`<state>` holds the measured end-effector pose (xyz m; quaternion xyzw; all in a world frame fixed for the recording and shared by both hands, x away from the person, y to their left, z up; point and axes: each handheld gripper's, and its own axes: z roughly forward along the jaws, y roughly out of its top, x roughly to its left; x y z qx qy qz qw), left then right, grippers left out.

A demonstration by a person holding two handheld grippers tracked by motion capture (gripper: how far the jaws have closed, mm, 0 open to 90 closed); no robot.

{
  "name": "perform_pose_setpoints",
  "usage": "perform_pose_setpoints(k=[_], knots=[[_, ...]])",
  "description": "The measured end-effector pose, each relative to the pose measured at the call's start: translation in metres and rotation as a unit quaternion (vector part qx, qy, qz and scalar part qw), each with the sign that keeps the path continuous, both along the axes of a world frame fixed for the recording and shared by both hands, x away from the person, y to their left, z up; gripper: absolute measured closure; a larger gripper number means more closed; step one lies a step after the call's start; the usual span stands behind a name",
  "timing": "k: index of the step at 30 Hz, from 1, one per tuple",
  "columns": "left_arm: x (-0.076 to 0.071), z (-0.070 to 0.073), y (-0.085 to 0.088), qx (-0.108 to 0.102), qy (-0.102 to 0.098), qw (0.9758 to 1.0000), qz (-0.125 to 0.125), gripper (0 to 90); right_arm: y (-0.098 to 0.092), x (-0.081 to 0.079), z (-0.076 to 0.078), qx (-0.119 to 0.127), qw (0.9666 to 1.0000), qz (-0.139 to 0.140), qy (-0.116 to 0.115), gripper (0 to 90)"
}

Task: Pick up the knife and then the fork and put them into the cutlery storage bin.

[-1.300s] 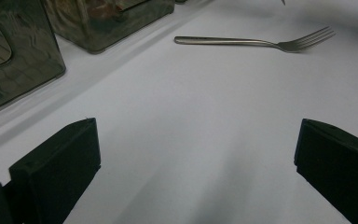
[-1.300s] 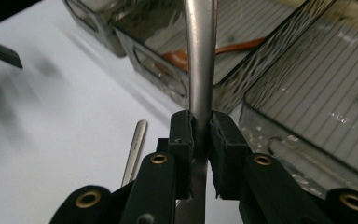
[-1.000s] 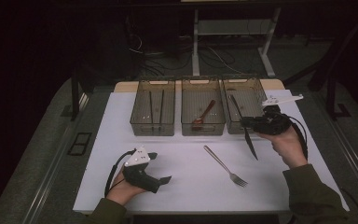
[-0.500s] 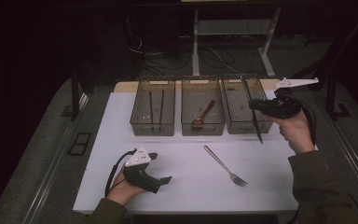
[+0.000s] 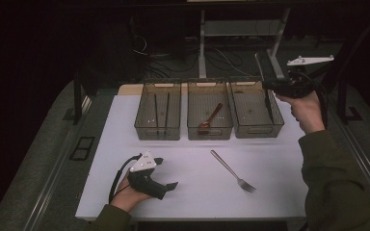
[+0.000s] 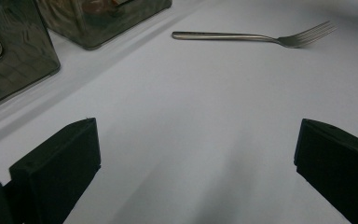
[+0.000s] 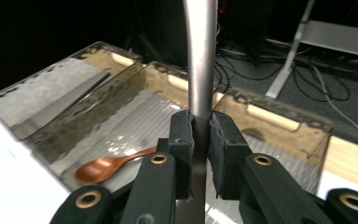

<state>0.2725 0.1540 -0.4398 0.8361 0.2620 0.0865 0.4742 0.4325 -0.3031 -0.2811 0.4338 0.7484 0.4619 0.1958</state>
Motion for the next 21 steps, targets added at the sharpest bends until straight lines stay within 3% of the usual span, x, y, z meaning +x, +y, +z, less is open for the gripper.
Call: perform_pose_setpoints(k=[6,10,21], knots=[[0.001,0.0,0.001,0.001,-0.001,1.0,0.001,0.0,-0.003,0.025,-0.006,-0.005,0.9998,-0.019,-0.007,78.6],[0.0,0.0,0.001,0.001,0.0,1.0,0.001,0.0,-0.007,0.038,-0.018,-0.006,0.9997,-0.025,0.002,78.6],[-0.001,0.0,0.0,0.002,0.0,1.0,0.002,0.0,-0.013,0.046,-0.05,-0.028,0.9985,-0.03,0.035,78.6]])
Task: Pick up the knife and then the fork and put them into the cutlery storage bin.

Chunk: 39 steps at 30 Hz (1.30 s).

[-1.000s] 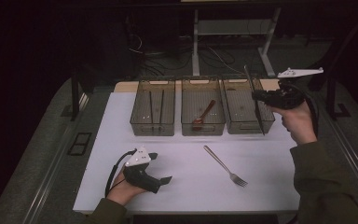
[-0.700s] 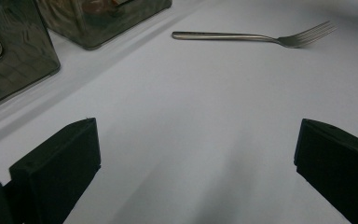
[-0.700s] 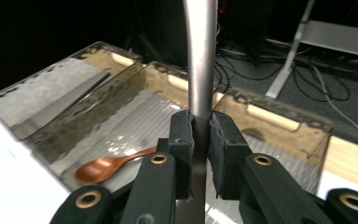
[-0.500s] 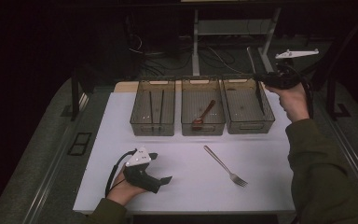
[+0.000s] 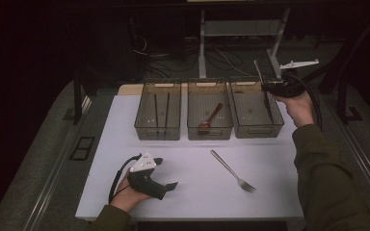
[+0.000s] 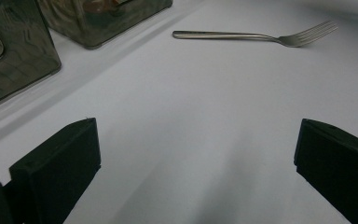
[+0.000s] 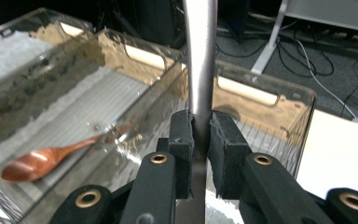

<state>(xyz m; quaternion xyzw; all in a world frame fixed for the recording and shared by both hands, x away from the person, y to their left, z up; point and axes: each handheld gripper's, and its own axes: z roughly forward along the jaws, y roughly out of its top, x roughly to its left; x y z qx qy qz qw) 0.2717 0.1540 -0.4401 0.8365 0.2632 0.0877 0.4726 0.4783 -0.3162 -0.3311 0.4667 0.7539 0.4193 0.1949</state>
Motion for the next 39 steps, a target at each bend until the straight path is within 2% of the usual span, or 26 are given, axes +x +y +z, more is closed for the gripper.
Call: perform_pose_setpoints(k=[7,14,23,36,39], knots=[[0.0,0.0,0.0,0.001,0.0,1.0,0.0,0.0,-0.001,0.0,-0.016,-0.018,0.9996,0.003,0.021,78.5],[0.0,0.0,0.0,0.001,0.0,1.0,0.0,0.0,0.0,0.003,-0.025,-0.037,0.9986,0.008,0.037,78.5],[0.0,0.0,0.0,0.002,-0.001,1.0,-0.001,0.0,0.002,0.008,-0.035,-0.056,0.9958,0.013,0.071,78.5],[-0.001,0.0,-0.001,0.004,-0.003,1.0,-0.003,0.0,0.015,0.019,-0.046,-0.08,0.9925,0.009,0.092,78.2],[-0.001,0.001,-0.001,0.005,-0.003,1.0,-0.004,0.0,0.018,0.021,-0.048,-0.078,0.9925,0.009,0.094,77.9]])
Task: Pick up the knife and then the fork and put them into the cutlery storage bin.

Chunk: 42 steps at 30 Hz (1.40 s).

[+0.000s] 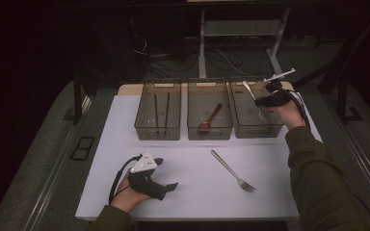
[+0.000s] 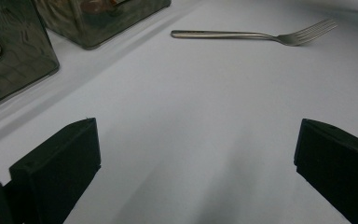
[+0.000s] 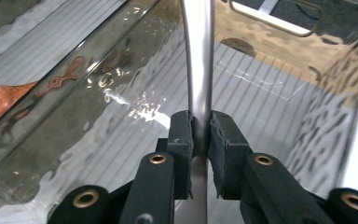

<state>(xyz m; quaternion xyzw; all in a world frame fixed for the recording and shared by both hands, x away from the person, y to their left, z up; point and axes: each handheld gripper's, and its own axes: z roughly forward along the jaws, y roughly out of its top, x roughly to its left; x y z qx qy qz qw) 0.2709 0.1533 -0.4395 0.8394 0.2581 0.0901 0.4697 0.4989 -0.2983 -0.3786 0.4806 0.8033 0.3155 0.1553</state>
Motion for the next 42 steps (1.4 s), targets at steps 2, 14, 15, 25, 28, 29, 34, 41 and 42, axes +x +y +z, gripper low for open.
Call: perform_pose_setpoints(k=[2,14,15,25,28,29,34,41,42], knots=[[0.0,0.0,0.0,-0.001,0.0,1.0,0.0,0.0,0.0,0.0,0.001,0.012,0.9999,-0.002,0.0,74.2],[-0.001,0.0,-0.001,0.0,0.001,1.0,0.0,0.0,-0.009,-0.028,0.016,0.081,0.9961,0.011,-0.031,49.4],[-0.001,0.0,-0.001,-0.001,0.001,1.0,0.0,0.0,-0.01,-0.033,0.018,0.089,0.9954,0.012,-0.034,47.7],[-0.001,0.001,-0.002,-0.001,-0.001,1.0,0.0,0.0,-0.007,-0.084,0.027,0.124,0.9891,0.041,-0.068,42.4],[-0.001,0.0,-0.002,-0.001,-0.001,1.0,0.0,0.0,-0.002,-0.101,0.025,0.121,0.9884,0.053,-0.075,42.4],[-0.001,0.001,-0.002,-0.001,0.0,1.0,0.0,0.0,0.0,-0.106,0.024,0.122,0.9882,0.054,-0.075,42.4],[-0.002,0.0,-0.001,-0.001,-0.001,1.0,0.001,0.0,0.006,-0.128,0.02,0.128,0.9869,0.061,-0.077,42.9],[-0.002,0.001,-0.002,-0.001,-0.001,1.0,0.0,0.0,0.017,-0.147,0.014,0.12,0.9878,0.075,-0.065,43.3],[-0.002,0.001,-0.001,-0.001,-0.001,1.0,0.0,0.0,0.018,-0.149,0.013,0.12,0.988,0.076,-0.061,43.5]])
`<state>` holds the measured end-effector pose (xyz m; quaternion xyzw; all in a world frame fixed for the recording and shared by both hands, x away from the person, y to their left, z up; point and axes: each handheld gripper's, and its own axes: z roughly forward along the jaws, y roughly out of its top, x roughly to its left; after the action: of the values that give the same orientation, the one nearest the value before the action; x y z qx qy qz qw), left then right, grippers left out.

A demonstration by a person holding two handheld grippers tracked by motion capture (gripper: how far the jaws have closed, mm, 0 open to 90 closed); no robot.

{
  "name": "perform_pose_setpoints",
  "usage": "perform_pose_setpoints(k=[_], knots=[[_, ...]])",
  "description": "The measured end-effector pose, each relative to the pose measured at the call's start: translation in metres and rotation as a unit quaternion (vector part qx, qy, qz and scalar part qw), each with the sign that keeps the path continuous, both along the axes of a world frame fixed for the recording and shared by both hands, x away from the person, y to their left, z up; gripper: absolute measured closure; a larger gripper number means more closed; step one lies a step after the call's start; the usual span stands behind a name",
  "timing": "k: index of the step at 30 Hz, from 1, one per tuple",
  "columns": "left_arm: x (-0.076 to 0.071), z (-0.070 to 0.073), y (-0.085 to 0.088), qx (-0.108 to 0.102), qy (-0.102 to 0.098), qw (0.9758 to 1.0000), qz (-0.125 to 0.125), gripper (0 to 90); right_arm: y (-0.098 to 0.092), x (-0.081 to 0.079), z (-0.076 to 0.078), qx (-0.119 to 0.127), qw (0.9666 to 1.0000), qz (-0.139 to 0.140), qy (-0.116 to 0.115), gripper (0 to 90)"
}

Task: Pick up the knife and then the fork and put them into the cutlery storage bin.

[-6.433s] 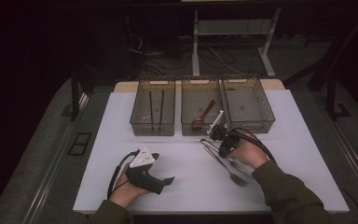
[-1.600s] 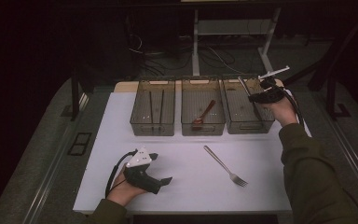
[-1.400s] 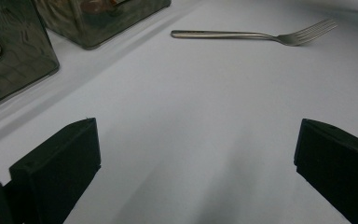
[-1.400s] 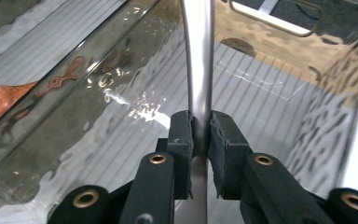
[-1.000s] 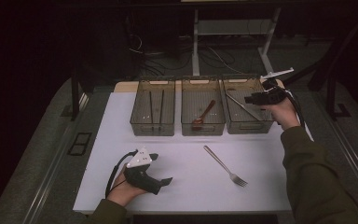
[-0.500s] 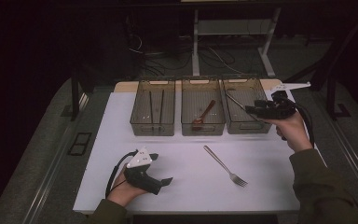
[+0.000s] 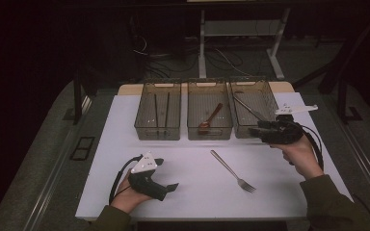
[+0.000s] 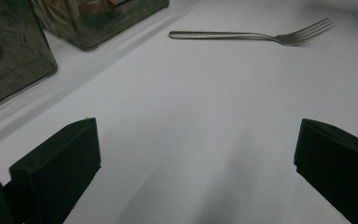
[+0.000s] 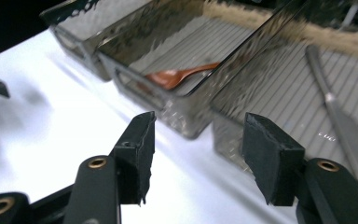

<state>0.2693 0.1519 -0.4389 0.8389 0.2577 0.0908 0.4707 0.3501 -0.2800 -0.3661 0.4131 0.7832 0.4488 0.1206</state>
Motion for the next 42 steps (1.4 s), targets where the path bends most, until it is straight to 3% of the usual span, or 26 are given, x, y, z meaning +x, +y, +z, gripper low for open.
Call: perform_pose_setpoints(k=[7,15,20,25,30,38,42], knots=[[0.0,0.0,0.0,0.0,-0.001,1.0,-0.001,0.0,0.013,-0.012,-0.012,-0.023,0.9991,0.017,0.031,45.8],[0.0,0.0,0.0,0.001,-0.001,1.0,-0.001,0.0,0.024,-0.02,-0.015,-0.05,0.9969,0.027,0.053,49.7],[0.0,0.0,0.0,0.003,-0.002,1.0,-0.003,0.0,0.036,-0.023,-0.017,-0.079,0.9932,0.04,0.075,53.4],[0.0,0.001,0.0,0.005,-0.003,1.0,-0.004,0.0,0.05,-0.024,-0.02,-0.115,0.9858,0.06,0.106,57.7],[0.0,0.0,-0.001,0.004,-0.003,1.0,-0.003,0.0,0.061,-0.022,-0.026,-0.133,0.9771,0.072,0.15,61.1],[0.0,0.0,-0.001,0.003,-0.003,1.0,-0.004,0.0,0.081,-0.021,-0.039,-0.186,0.9565,0.099,0.202,63.7],[0.0,0.0,-0.001,0.003,-0.003,1.0,-0.004,0.0,0.089,-0.02,-0.044,-0.203,0.9493,0.106,0.215,65.9]])
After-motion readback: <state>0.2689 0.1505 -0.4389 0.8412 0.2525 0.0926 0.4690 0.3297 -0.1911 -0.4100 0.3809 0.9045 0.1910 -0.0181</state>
